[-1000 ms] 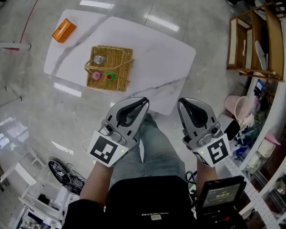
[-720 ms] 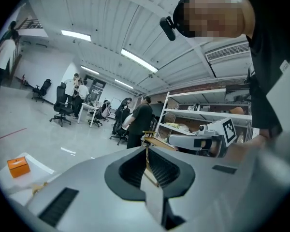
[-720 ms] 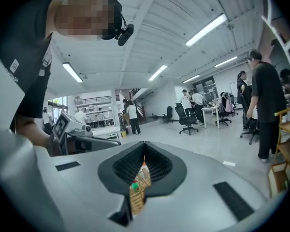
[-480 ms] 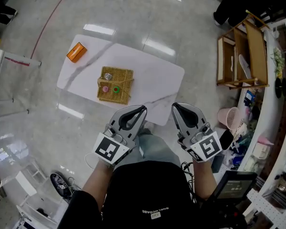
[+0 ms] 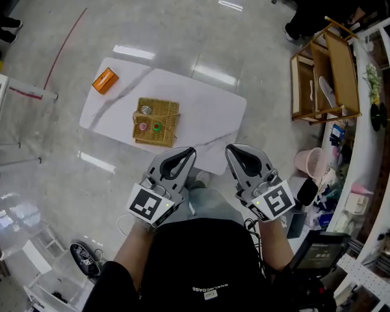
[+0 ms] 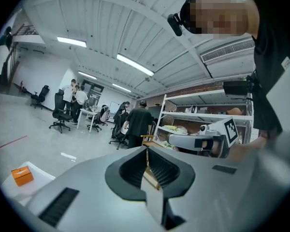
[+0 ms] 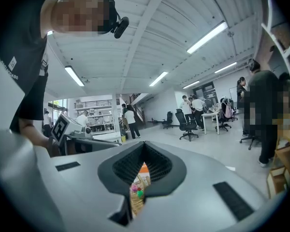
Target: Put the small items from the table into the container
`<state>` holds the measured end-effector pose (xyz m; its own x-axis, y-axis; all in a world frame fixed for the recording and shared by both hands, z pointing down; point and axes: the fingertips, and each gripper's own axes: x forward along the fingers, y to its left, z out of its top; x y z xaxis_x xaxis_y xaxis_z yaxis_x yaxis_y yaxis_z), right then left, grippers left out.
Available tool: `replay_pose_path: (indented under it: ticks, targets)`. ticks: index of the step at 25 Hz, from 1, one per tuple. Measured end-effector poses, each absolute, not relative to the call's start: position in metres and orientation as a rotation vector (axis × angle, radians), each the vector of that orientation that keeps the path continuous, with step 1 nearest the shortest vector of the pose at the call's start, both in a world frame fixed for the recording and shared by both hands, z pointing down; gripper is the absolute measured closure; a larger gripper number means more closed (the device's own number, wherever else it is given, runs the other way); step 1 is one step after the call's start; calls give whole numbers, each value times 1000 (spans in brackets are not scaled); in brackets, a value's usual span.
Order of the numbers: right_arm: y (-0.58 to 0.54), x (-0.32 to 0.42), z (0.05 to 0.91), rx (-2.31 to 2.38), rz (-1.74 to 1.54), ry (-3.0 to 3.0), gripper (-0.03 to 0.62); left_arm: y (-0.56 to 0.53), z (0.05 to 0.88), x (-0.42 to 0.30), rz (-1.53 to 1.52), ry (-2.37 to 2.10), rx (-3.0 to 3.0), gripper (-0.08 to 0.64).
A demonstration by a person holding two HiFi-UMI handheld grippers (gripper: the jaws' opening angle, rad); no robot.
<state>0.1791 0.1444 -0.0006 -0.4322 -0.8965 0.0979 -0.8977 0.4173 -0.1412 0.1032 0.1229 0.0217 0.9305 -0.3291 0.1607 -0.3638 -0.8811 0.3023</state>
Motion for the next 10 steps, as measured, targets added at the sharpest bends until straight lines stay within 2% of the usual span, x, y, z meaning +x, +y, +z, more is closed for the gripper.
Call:
replay_pose_path:
  ticks: [10]
  targets:
    - [171, 184, 10, 1697, 292, -2624, 581, 143, 27, 112, 116, -502, 2765, 555]
